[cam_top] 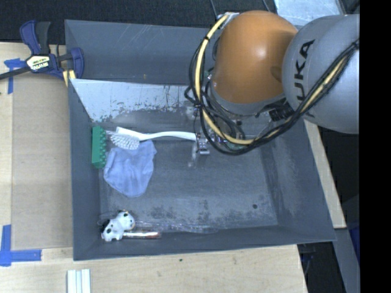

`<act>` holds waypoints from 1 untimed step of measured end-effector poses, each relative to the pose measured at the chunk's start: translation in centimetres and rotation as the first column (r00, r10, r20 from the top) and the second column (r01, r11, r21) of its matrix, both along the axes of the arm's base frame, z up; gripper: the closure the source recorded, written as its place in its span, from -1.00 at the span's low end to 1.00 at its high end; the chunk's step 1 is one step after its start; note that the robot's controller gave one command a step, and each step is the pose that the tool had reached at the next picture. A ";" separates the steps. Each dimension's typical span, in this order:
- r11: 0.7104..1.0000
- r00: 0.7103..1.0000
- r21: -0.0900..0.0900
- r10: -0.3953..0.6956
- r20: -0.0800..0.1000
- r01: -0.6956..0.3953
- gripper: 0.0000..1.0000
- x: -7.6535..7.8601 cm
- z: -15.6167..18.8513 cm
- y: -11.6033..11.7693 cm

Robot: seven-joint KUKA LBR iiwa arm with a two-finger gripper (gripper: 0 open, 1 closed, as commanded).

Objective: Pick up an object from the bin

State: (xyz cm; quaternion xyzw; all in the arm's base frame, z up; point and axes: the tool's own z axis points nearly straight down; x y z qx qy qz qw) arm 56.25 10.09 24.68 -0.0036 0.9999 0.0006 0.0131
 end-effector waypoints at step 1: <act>1.000 1.000 -0.004 0.011 0.000 -0.011 -1.00 0.9 -1.3 -1.4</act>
Offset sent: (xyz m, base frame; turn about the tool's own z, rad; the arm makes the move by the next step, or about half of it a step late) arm 0.0415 -0.0119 -0.0460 0.3238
